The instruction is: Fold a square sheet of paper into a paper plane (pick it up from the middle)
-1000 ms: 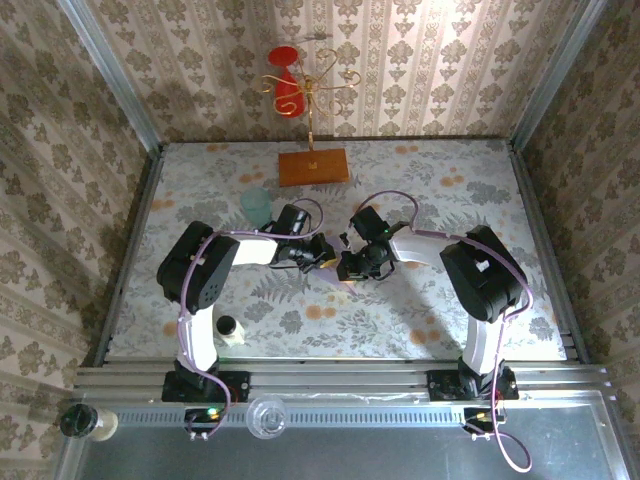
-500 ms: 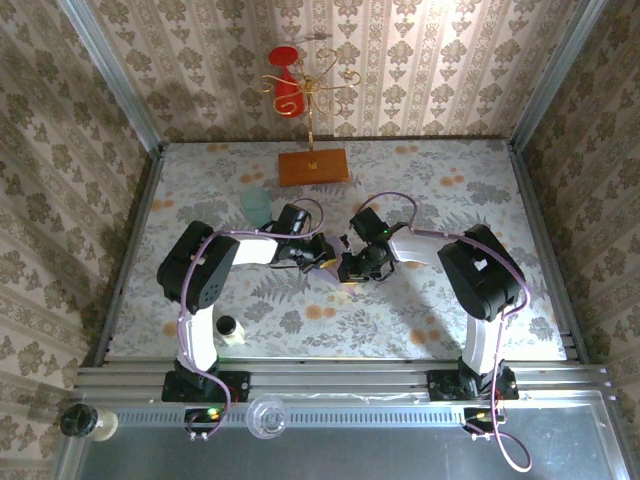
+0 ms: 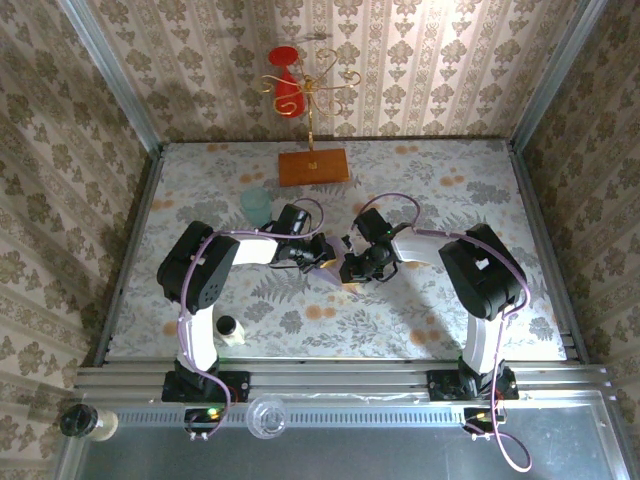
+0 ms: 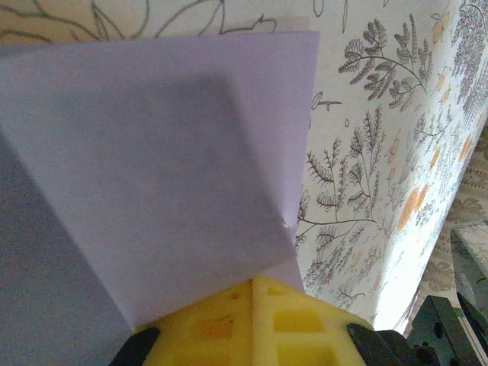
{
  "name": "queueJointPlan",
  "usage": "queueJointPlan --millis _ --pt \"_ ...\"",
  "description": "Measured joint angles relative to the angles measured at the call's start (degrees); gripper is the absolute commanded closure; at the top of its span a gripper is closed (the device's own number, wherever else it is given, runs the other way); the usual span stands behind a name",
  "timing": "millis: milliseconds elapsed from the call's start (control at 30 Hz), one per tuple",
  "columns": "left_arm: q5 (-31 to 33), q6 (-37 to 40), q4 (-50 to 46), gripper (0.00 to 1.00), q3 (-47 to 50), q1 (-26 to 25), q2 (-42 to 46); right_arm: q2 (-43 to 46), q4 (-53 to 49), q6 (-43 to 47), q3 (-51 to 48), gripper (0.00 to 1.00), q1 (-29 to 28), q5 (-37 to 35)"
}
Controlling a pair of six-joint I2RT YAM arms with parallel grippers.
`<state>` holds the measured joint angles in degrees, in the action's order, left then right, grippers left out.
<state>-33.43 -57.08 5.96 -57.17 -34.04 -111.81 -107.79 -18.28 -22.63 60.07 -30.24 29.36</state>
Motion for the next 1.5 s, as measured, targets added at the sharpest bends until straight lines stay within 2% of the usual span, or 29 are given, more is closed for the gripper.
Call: queueJointPlan --millis 433,700,1133,1500 --pt "0.00 0.15 -0.02 0.93 0.00 0.00 0.00 1.36 -1.22 -0.26 -0.44 0.84 0.48 2.91" --pt "-0.02 0.20 -0.02 0.93 0.00 0.00 0.00 -0.37 -1.68 -0.52 3.69 0.91 0.35 2.99" --pt "-0.02 0.20 -0.37 0.94 -0.24 -0.04 -0.11 -4.94 -3.39 -0.35 7.39 0.93 -0.15 2.75" --pt "0.07 0.20 -0.42 0.95 -0.24 -0.04 -0.11 -5.07 -4.07 1.36 7.37 0.94 -0.28 2.56"
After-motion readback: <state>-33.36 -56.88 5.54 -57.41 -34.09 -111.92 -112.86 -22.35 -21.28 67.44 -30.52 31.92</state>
